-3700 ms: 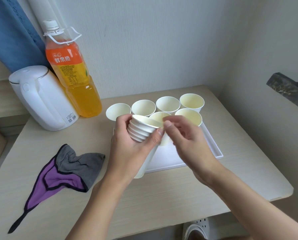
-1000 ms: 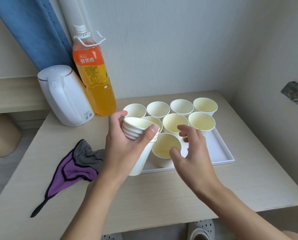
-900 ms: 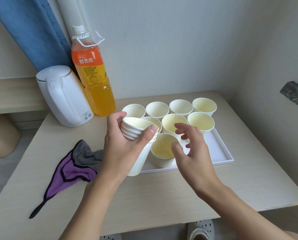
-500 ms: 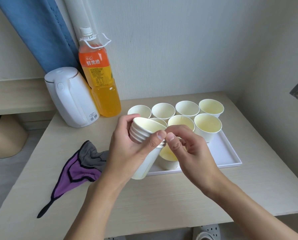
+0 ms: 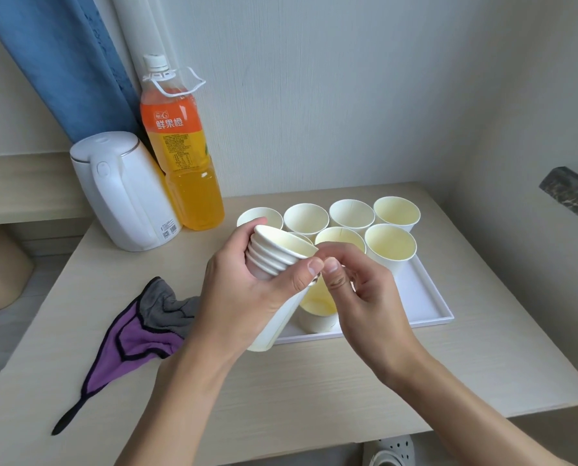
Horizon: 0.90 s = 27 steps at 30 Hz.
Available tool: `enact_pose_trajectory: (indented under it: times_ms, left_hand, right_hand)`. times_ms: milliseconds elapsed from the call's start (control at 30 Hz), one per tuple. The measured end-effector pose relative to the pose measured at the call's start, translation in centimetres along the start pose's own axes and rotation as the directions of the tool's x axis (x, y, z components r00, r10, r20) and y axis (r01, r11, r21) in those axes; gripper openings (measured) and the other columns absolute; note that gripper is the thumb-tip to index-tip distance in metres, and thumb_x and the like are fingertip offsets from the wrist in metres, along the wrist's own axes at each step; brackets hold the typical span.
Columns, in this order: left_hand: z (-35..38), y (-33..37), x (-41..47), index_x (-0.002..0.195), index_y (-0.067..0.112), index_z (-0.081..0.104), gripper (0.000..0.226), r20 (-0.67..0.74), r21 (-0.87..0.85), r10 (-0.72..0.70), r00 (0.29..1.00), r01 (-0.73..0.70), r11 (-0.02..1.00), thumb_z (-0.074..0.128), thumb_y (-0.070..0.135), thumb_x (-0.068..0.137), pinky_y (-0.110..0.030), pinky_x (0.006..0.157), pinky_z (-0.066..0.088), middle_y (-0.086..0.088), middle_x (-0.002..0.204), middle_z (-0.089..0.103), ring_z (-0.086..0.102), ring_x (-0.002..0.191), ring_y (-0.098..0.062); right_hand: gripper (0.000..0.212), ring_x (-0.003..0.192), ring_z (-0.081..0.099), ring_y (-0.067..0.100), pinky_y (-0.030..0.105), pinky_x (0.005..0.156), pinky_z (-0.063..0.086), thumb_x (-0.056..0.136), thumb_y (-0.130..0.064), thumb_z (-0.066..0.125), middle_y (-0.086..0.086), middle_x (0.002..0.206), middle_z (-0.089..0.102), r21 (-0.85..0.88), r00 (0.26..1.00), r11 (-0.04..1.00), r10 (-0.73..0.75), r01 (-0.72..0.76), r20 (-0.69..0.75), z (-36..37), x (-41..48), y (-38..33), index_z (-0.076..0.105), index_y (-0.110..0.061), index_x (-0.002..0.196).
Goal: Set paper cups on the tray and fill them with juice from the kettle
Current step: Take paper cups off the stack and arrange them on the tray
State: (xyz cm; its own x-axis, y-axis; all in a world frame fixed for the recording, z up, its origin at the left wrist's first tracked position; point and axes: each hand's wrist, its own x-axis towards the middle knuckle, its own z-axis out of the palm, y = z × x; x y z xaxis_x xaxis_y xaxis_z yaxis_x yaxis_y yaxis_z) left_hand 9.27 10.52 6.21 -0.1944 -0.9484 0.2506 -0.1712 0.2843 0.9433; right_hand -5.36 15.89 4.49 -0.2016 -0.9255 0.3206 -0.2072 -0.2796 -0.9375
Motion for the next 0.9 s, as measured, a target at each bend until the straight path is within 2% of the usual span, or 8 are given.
enact_pose_trajectory:
  times_ms: [167, 233, 300, 500, 600, 700, 800, 900]
  left_hand:
    - [0.4, 0.1, 0.1, 0.102, 0.024, 0.068, 0.060, 0.074, -0.047, -0.004, 0.997, 0.007, 0.999, 0.083, 0.060, 0.058, -0.019, 0.069, 0.054, 0.010, 0.089, 0.076, 0.068, 0.078, -0.003]
    - [0.4, -0.3, 0.0, 0.109, 0.023, 0.070, 0.065, 0.107, -0.014, -0.013, 0.994, 0.014, 1.000, 0.083, 0.061, 0.058, -0.022, 0.071, 0.055, 0.008, 0.094, 0.078, 0.072, 0.084, -0.006]
    - [0.1, -0.7, -0.1, 0.113, 0.025, 0.069, 0.070, 0.112, 0.013, -0.023, 0.993, 0.021, 1.000, 0.082, 0.063, 0.056, -0.024, 0.074, 0.058, 0.010, 0.097, 0.079, 0.074, 0.088, -0.008]
    - [0.2, -0.4, -0.1, 0.106, 0.027, 0.067, 0.054, 0.103, -0.040, 0.025, 0.994, -0.021, 0.999, 0.082, 0.055, 0.062, -0.015, 0.067, 0.052, 0.009, 0.094, 0.077, 0.070, 0.079, -0.002]
    - [0.6, -0.3, -0.2, 0.112, 0.025, 0.069, 0.054, 0.138, -0.033, 0.042, 0.990, -0.037, 0.999, 0.086, 0.048, 0.066, -0.014, 0.070, 0.053, 0.009, 0.098, 0.077, 0.072, 0.085, -0.003]
    - [0.7, -0.4, 0.0, 0.112, 0.030, 0.069, 0.055, 0.105, -0.011, 0.054, 0.993, -0.053, 0.999, 0.082, 0.056, 0.064, -0.011, 0.076, 0.050, 0.014, 0.102, 0.076, 0.070, 0.091, 0.000]
    - [0.6, -0.5, 0.2, 0.107, 0.029, 0.068, 0.057, 0.036, -0.002, 0.064, 0.997, -0.064, 0.998, 0.076, 0.062, 0.061, -0.004, 0.074, 0.045, 0.021, 0.101, 0.072, 0.066, 0.089, 0.009]
    - [0.7, -0.4, 0.1, 0.107, 0.024, 0.068, 0.059, 0.004, -0.023, 0.072, 0.997, -0.072, 0.997, 0.076, 0.062, 0.062, -0.004, 0.072, 0.045, 0.023, 0.098, 0.071, 0.064, 0.085, 0.011]
  right_hand:
    - [0.024, 0.076, 0.055, 0.015, 0.020, 0.067, 0.042, 0.098, -0.030, 0.048, -0.001, 0.083, 0.064, 0.037, 0.997, 0.999, -0.010, 0.013, -0.073, -0.3, -0.1, 0.1, 0.066, -0.014, 0.094]
    - [0.026, 0.081, 0.058, 0.023, 0.027, 0.071, 0.047, 0.099, -0.030, 0.045, 0.003, 0.085, 0.066, 0.061, 0.991, 0.998, -0.006, 0.014, -0.134, -0.9, 0.3, 0.2, 0.064, -0.012, 0.095]
    - [0.029, 0.083, 0.063, 0.018, 0.028, 0.076, 0.051, 0.100, -0.031, 0.042, 0.001, 0.086, 0.068, 0.079, 0.985, 0.997, 0.004, 0.010, -0.172, -1.5, 0.7, 0.1, 0.063, -0.010, 0.097]
    - [0.038, 0.105, 0.063, 0.032, 0.044, 0.092, 0.052, 0.092, -0.042, 0.055, 0.015, 0.108, 0.068, 0.256, 0.989, 0.958, 0.141, -0.125, -0.046, -1.8, 0.6, -0.3, 0.061, -0.012, 0.114]
    - [0.047, 0.096, 0.067, 0.028, 0.038, 0.086, 0.055, 0.078, -0.034, 0.074, 0.015, 0.102, 0.071, 0.309, 0.983, 0.939, 0.176, -0.154, -0.044, -1.8, 0.6, -0.9, 0.057, -0.013, 0.117]
    - [0.055, 0.090, 0.067, 0.020, 0.031, 0.080, 0.056, 0.074, -0.031, 0.079, 0.012, 0.095, 0.069, 0.340, 0.965, 0.939, 0.127, -0.043, -0.229, -2.6, 0.9, -1.4, 0.052, -0.018, 0.119]
    - [0.062, 0.089, 0.063, 0.004, 0.020, 0.076, 0.051, 0.078, -0.022, 0.074, 0.002, 0.108, 0.061, 0.251, 0.932, 0.967, 0.059, 0.034, -0.357, -4.5, 0.7, -1.3, 0.042, -0.021, 0.131]
    - [0.066, 0.114, 0.060, 0.010, 0.032, 0.091, 0.053, 0.079, -0.020, 0.074, -0.002, 0.131, 0.055, 0.083, 0.924, 0.997, 0.033, -0.001, -0.382, -6.2, -0.1, -0.3, 0.041, -0.022, 0.136]
